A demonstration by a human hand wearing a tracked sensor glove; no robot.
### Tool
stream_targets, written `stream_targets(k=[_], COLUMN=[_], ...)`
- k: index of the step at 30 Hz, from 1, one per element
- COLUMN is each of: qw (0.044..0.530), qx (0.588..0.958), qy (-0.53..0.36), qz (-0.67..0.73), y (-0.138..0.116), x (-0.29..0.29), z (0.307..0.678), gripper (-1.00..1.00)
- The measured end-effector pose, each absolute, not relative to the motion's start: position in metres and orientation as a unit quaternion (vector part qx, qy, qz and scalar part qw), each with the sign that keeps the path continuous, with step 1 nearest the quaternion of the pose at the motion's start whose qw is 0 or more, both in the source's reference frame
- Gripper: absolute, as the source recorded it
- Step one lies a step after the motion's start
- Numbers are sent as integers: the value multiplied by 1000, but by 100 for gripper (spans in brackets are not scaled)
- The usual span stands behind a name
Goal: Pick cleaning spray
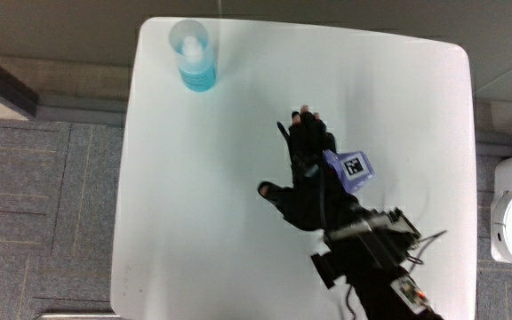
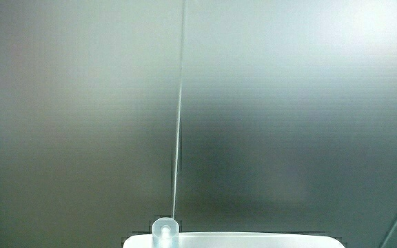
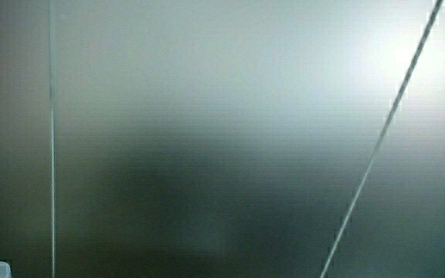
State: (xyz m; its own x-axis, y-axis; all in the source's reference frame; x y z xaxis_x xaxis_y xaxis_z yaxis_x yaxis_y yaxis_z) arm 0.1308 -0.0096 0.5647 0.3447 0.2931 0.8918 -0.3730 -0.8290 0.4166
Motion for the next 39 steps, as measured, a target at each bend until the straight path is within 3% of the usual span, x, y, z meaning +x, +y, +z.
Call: stream_targets(k=[2, 3, 5, 7, 16, 19, 25, 35, 39], qw=[274, 260, 262, 278, 278, 250, 264, 242, 210], qx=[779, 765, 739, 737, 705, 709, 691, 662, 637], qy=[-43, -56, -31, -4, -5, -44, -35, -51, -41], qz=[563, 586, 620, 616, 652, 658, 672, 707, 741], y=[-17, -20, -23, -27, -52, -63, -73, -90, -90], x=[129, 125, 118, 114, 85, 79, 65, 66, 70], z=[576, 575, 566, 567, 556, 566, 566, 564, 560], gripper=[0, 0, 0, 0, 0, 0, 0, 0, 24])
